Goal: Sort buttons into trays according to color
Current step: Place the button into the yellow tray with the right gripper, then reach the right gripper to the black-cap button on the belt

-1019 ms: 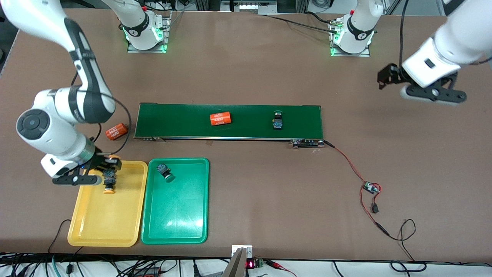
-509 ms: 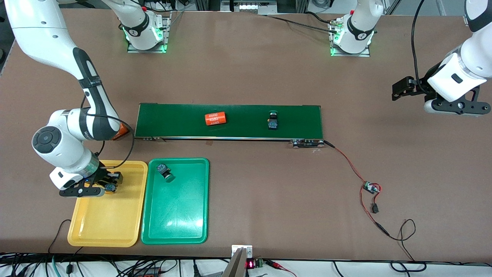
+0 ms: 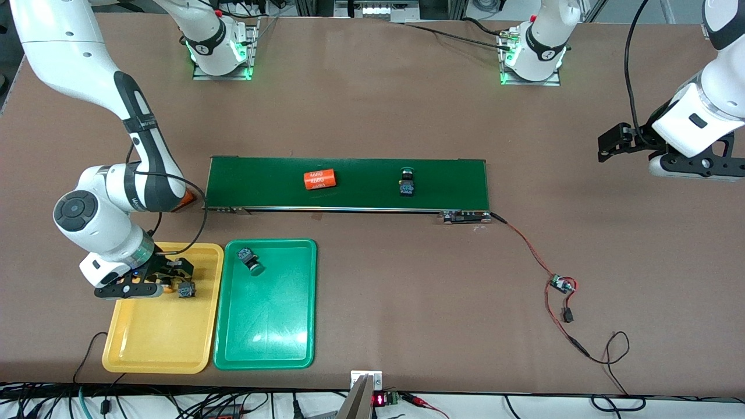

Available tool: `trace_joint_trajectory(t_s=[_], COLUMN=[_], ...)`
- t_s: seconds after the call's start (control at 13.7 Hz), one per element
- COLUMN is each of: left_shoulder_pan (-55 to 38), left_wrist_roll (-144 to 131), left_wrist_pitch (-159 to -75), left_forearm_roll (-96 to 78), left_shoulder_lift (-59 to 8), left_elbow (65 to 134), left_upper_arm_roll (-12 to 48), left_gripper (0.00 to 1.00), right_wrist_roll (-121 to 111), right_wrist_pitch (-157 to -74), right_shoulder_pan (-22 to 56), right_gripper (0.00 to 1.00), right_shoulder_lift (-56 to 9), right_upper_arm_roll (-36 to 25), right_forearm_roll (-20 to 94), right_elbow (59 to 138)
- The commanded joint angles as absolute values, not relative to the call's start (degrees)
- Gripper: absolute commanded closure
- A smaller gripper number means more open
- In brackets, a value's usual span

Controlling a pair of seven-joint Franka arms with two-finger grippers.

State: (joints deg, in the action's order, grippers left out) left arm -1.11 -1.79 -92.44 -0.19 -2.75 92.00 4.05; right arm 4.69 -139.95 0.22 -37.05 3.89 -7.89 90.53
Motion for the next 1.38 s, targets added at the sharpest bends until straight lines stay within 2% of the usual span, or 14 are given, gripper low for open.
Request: trace_joint_trajectory(t_s=[0.0, 0.15, 0.51, 0.8, 1.02, 1.31], left_shoulder_pan=[-1.0, -1.0, -1.1, -1.1, -1.0, -1.0], left_wrist_roll=[-1.3, -1.3, -1.3, -1.3, -1.3, -1.3], left_wrist_pitch=[-92.5, -92.5, -92.2, -92.1, -91.9, -91.9], left_forearm_roll=[1.0, 1.0, 1.0, 1.0, 1.0, 1.0], left_shoulder_lift=[-3.3, -3.3, -3.3, -3.3, -3.3, -3.3], left_elbow=[91.0, 91.0, 91.0, 90.9, 91.0, 91.0], left_upper_arm_roll=[4.4, 4.4, 4.5, 4.6, 4.5, 4.4], left_gripper=[0.00, 0.00, 0.00, 0.00, 0.00, 0.00], right_wrist_roll=[10.8, 13.5, 17.8, 25.1, 32.7, 33.1], right_wrist_pitch=[-135.1, -130.4, -126.7, -121.3, -122.0, -124.7], right_shoulder_pan=[3.3, 4.7, 8.8, 9.8, 9.8, 9.6], right_gripper=[0.00, 0.00, 0.00, 0.00, 0.00, 0.00], right_shoulder_lift=[-29.7, -23.9, -11.7, -8.8, -7.5, -7.7], right_upper_arm_roll=[3.4, 3.8, 5.4, 8.6, 14.0, 14.7], right_forearm_roll=[-6.9, -6.9, -0.1, -0.1, -0.1, -0.1], right_elbow=[95.8, 99.6, 111.4, 112.8, 114.8, 114.5])
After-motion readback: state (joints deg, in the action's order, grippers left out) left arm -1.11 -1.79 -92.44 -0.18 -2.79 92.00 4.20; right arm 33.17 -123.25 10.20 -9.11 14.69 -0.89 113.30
